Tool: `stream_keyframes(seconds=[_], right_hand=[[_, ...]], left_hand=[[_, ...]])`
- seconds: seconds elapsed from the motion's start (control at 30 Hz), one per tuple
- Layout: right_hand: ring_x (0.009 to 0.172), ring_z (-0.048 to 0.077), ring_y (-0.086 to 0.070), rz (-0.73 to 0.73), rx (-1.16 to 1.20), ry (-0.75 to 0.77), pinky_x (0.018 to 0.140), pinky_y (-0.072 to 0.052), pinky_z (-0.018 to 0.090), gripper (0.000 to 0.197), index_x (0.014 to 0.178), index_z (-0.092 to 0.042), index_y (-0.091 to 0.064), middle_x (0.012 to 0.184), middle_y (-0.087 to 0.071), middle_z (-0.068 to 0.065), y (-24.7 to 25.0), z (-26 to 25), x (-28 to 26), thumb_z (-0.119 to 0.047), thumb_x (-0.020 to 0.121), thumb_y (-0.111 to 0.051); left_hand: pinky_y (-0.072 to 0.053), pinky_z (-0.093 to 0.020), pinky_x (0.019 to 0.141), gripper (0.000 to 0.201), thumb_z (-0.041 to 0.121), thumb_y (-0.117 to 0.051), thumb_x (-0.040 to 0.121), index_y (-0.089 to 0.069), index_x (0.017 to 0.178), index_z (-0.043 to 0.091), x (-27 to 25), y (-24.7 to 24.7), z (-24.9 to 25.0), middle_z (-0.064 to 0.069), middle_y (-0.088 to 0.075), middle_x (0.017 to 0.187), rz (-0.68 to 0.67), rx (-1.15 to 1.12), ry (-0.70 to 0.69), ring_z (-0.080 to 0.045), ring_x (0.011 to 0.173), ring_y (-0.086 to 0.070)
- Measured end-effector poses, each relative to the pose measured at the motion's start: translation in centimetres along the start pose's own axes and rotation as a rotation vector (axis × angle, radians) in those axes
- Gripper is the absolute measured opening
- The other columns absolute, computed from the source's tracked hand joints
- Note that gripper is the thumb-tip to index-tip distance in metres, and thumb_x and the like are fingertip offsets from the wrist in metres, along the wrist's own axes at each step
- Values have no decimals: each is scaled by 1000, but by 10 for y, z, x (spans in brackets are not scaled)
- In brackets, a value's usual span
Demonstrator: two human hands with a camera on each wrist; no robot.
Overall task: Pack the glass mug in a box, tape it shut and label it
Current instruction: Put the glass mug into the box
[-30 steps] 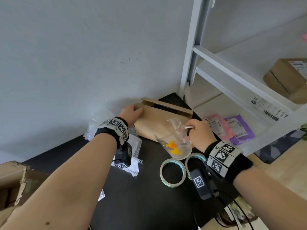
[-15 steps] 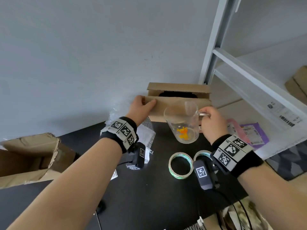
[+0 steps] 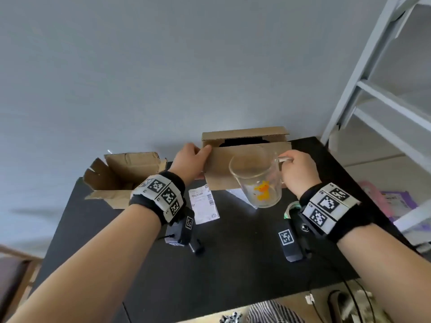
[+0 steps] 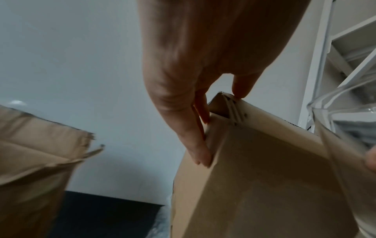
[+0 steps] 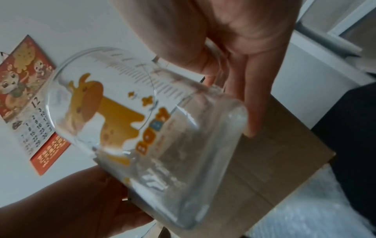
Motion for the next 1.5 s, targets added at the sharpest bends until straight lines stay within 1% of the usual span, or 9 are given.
stream_keyframes(seconds=[0.23,0.53,0.7,0.9,1.0,1.13,1.23,1.37,1.5], right_hand=[[102,37,-58,29,-5,-69,88,-50,51,28,102,3,-66,105,-63,21,-36,-13,-67,0,91,-40],[100,44,-59,-7,-66,-231,88,-48,54,25,103,7,-64,107,-62,28,-49,27,-111,-1,90,-44],[100,43,-59,-34,-76,-281,86,-49,54,25,102,5,-65,105,-63,26,-48,51,-103,-5,89,-47],[93,36,-62,-150,-77,-308,83,-52,52,28,80,-13,-63,89,-61,12,-52,72,-99,-1,88,-39],[91,34,-61,-171,-70,-243,79,-53,50,26,92,-7,-61,98,-59,14,-52,66,-93,1,88,-37],[91,31,-57,-135,-103,-93,81,-51,49,18,86,-6,-58,102,-51,11,-45,47,-85,1,88,-42],[87,31,-59,-135,-109,-100,80,-52,49,18,86,-7,-55,95,-54,13,-38,48,-79,2,87,-40],[86,33,-59,-133,-101,-142,79,-52,50,16,102,-7,-43,87,-50,8,-29,54,-74,2,89,-39],[85,34,-61,-145,-71,-121,79,-52,52,28,112,-10,-39,97,-53,12,-28,55,-75,4,88,-38]], left_hand=[[-58,-45,75,35,40,-45,96,-49,98,5,-45,33,-57,1,-52,88,-99,-12,26,-25,89,-65],[-58,-43,76,29,36,-38,100,-46,102,8,-82,5,-101,-10,-56,100,-260,-49,117,-26,90,-64],[-57,-47,79,27,28,-38,100,-45,80,11,-87,-21,-101,-11,-54,90,-299,-46,97,-34,99,-62],[-53,-51,85,23,30,-39,95,-50,83,14,-76,-30,-102,-10,-57,90,-216,17,79,-35,99,-60],[-49,-39,91,19,31,-54,92,-53,98,13,-70,-32,-95,-7,-57,105,-158,199,3,-24,98,-57],[-43,-25,87,48,24,-72,79,-46,117,10,-70,-30,-86,-4,-41,122,-68,392,-115,-20,104,-53],[-39,-23,81,40,17,-73,76,-47,107,16,-69,-23,-77,-2,-49,114,3,420,-211,-17,101,-51],[-39,-25,70,34,17,-71,78,-41,92,23,-70,-25,-76,4,-53,90,-63,531,-213,-20,91,-57],[-38,-25,73,31,16,-65,83,-54,111,24,-77,-27,-70,7,-55,93,-78,594,-291,-20,97,-58]])
Point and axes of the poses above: each hand's wrist, its own x-axis towards the middle knuckle, its own y-axis out of the back of the hand, z = x × y, the point moved 8 cm from there along x, towards the middle knuckle
